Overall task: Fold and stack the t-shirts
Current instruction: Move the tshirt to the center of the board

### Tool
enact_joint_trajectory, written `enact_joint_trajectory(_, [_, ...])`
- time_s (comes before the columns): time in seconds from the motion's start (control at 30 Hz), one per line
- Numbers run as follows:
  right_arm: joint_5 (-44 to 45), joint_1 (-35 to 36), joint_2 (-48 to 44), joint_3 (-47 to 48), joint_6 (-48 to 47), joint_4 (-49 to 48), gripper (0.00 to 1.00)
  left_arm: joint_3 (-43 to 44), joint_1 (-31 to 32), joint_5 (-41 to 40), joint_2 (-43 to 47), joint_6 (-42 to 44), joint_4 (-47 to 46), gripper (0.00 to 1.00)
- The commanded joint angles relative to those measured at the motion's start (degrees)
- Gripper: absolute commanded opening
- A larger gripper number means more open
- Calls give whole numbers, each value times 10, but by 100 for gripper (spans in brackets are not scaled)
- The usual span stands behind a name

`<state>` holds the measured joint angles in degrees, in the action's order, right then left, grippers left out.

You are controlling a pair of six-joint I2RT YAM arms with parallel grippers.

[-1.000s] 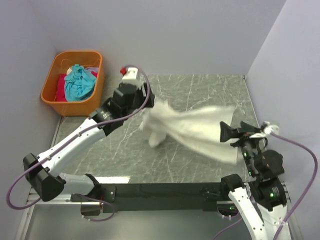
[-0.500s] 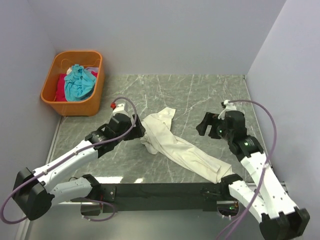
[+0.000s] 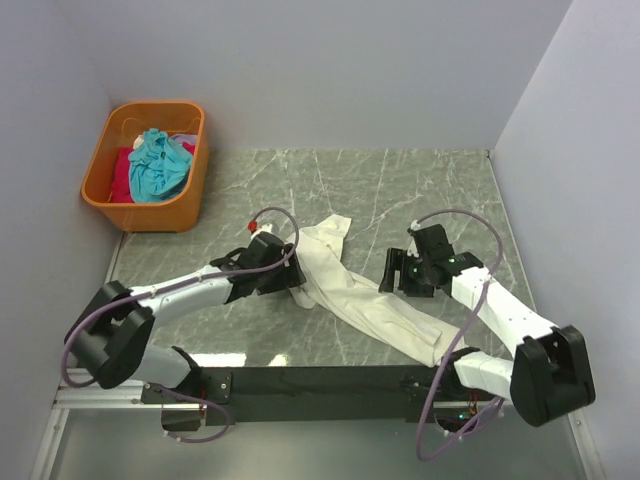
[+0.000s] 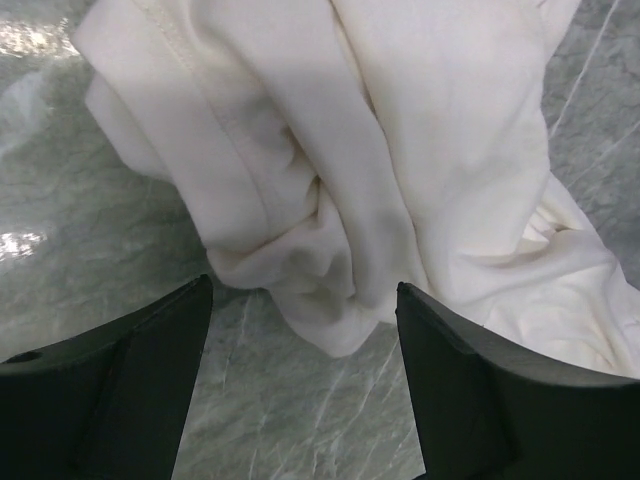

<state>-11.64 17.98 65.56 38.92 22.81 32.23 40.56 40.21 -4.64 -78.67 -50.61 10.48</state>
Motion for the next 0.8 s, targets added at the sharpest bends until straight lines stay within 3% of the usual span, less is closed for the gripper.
enact_joint_trajectory(0.0, [14,5,26,-4,-9,-4,82,28,2,16,-30,-10,-47,78])
enact_joint_trajectory(0.23, [3,19,80,-6,-14,-23,80,39,3,33,-86,-19,-70,71])
enact_joint_trajectory(0.43, [5,40,128,5,-13,-31,70,51,6,49,-123,-18,-80,57])
enact_joint_trajectory(0.47, [5,42,136,5,-13,-33,67,53,7,51,-126,-18,-81,48])
enact_joint_trajectory(0.53, [9,46,139,9,-13,-32,46,56,7,53,-128,-14,-77,33])
enact_joint_trajectory(0.57, [14,46,134,12,-12,-31,38,58,7,52,-125,-14,-70,12])
enact_joint_trajectory(0.6, [29,47,128,16,-11,-26,25,58,6,48,-111,-12,-61,3])
enact_joint_trajectory(0.7, [85,47,95,48,-10,5,7,68,4,0,-64,10,-2,1])
enact_joint_trajectory(0.77, [116,44,66,92,-10,38,0,80,0,-55,-33,29,57,1])
